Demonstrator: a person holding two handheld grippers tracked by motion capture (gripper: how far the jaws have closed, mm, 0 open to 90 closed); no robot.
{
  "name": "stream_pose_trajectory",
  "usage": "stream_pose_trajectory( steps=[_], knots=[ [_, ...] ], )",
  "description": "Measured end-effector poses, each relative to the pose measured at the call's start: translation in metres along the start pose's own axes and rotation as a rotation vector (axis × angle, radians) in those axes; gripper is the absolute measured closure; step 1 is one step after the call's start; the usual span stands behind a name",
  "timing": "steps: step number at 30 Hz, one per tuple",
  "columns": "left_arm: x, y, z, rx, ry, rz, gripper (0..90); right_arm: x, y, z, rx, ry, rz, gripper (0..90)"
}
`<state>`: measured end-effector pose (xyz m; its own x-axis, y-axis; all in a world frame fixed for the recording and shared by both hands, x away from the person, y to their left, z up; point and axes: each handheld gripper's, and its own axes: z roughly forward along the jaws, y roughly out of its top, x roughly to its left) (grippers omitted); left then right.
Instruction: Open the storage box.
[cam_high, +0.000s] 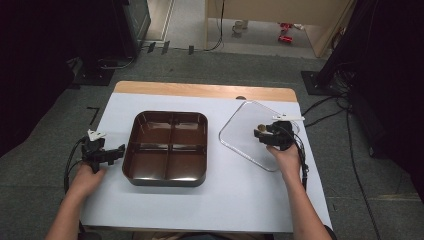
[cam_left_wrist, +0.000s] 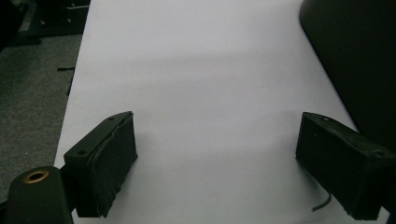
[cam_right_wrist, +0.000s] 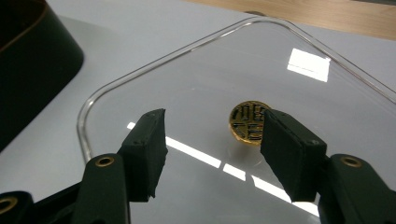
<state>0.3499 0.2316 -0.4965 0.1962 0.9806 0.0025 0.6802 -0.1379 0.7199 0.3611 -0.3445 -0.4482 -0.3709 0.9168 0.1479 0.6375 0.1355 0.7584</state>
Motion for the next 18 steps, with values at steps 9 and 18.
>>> stream_pose_trajectory(
  steps=[9, 18],
  knots=[
    [0.000, 0.000, 0.000, 0.001, 0.000, 0.000, 12.2, 0.023, -0.009, -0.015, -0.019, 0.050, -0.026, 40.4],
    [0.000, 0.000, 0.000, 0.001, 0.000, 0.000, 12.2, 0.048, -0.023, -0.026, -0.060, 0.106, -0.071, 40.2]
  ],
)
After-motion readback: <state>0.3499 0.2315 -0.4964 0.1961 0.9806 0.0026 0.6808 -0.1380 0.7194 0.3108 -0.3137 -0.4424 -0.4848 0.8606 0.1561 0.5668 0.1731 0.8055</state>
